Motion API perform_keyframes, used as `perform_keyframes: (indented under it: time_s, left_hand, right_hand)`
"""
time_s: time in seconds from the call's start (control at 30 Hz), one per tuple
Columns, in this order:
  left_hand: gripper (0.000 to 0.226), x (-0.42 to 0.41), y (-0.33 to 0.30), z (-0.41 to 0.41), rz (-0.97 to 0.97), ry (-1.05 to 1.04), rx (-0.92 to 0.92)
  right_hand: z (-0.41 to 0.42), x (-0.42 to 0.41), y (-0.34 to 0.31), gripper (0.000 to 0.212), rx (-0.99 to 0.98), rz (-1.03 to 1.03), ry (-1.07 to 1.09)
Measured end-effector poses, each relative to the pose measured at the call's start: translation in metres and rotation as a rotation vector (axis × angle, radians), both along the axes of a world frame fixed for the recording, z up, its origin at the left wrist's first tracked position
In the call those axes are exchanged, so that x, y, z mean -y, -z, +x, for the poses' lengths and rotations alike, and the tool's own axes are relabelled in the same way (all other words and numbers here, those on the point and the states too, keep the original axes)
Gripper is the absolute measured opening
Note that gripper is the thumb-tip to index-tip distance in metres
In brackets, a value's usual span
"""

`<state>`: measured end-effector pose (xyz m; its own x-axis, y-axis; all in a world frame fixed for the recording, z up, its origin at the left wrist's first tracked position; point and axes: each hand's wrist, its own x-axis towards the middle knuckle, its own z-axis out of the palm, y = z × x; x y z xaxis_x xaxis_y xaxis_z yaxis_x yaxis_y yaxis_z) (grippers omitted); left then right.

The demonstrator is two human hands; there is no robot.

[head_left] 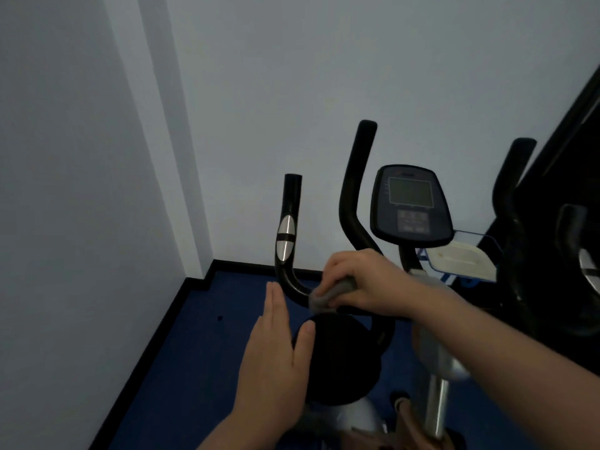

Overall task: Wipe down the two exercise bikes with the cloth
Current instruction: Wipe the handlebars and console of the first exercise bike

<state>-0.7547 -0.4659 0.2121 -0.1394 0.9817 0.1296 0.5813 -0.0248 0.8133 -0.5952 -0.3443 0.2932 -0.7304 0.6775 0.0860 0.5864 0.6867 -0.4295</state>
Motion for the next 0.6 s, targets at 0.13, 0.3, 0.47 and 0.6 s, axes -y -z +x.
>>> perform_keyframes:
  time_s: [0.13,0.3,0.47,0.6]
  left_hand:
    - [0.064,0.001,-0.003,0.0,0.038,0.069,-0.005]
    - [0.073,-0.001,-0.004,0.002,0.004,0.031,0.053]
    - [0.081,0.003,-0.002,0.002,-0.036,0.0,0.07]
    - [0.086,0.004,-0.002,0.004,-0.04,0.009,0.06]
  right_hand:
    - [0.015,0.005,-0.009,0.018,0.212,0.087,-0.058]
    - [-0.021,0.005,0.003,0.022,-0.058,0.002,0.093]
    - [-0.029,0.003,0.001,0.025,-0.01,-0.011,0.115]
    - [-0.01,0.004,-0.002,0.024,0.121,0.043,0.141]
